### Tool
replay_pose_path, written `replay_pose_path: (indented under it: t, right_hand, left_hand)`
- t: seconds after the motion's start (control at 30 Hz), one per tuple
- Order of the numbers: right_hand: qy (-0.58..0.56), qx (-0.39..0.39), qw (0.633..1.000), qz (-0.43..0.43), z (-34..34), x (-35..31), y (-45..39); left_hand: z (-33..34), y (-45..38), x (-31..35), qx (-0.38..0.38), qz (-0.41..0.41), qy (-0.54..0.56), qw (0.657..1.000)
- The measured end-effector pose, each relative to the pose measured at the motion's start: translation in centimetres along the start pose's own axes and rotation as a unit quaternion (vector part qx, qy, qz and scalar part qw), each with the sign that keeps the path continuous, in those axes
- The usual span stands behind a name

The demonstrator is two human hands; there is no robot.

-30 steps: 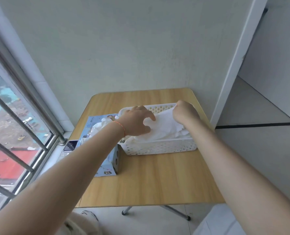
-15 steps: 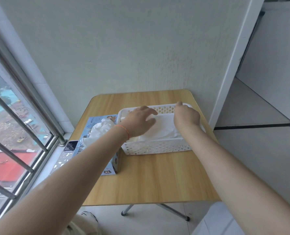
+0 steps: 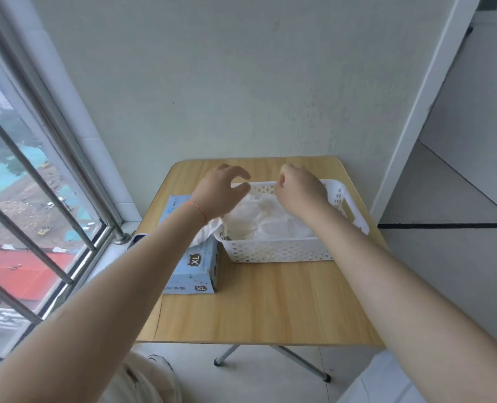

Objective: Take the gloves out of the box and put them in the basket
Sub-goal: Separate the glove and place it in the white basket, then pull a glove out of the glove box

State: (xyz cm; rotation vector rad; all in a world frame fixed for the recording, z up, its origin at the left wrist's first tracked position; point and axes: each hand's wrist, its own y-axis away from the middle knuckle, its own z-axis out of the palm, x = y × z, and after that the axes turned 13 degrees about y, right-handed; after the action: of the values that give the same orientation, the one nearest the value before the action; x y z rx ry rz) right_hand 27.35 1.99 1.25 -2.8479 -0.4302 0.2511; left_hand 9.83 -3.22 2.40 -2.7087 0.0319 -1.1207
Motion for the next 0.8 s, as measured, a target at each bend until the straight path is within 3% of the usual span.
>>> replay_pose_path:
  t: [0.13,0.2,0.27,0.33,0.47,0.63,0.8]
  right_hand:
    - [-0.199,-0.116,0.969,-0.09,0.3,-5.8,0.5]
    - [-0.202,-0.178,0.955,-0.127,0.2,-7.9,1.0]
    - [-0.131,-0.21,0.954,-0.169,0.4,-9.4,1.2]
    - [-0.087,-0.2,0.958,-0.184,0.7,-10.5,1.1]
    - [-0.141,-0.155,0.968,-0.139,1.3,-11.9,0.9]
    - [-0.165,-0.142,0.966,-0.137,1.4,-12.6,0.7]
    - [-0.204,-0.077,0.972,-0.09,1.0,-12.4,0.3]
  left_hand:
    - [-3.9,1.7,-2.2,0.018,-0.075,-0.016,0.997]
    - [-5.3,2.7,-2.9,0.017,-0.097,0.002,0.995]
    - [-6.5,3.8,-3.3,-0.011,-0.108,0.002,0.994]
    - [-7.3,4.7,-4.1,-0.062,-0.12,-0.005,0.991]
    - [-6.8,5.9,-6.5,-0.096,-0.15,0.013,0.984]
    - [-5.9,6.3,-8.9,0.018,-0.132,0.005,0.991]
    - [-7.3,6.5,-9.4,0.108,-0.056,0.044,0.992]
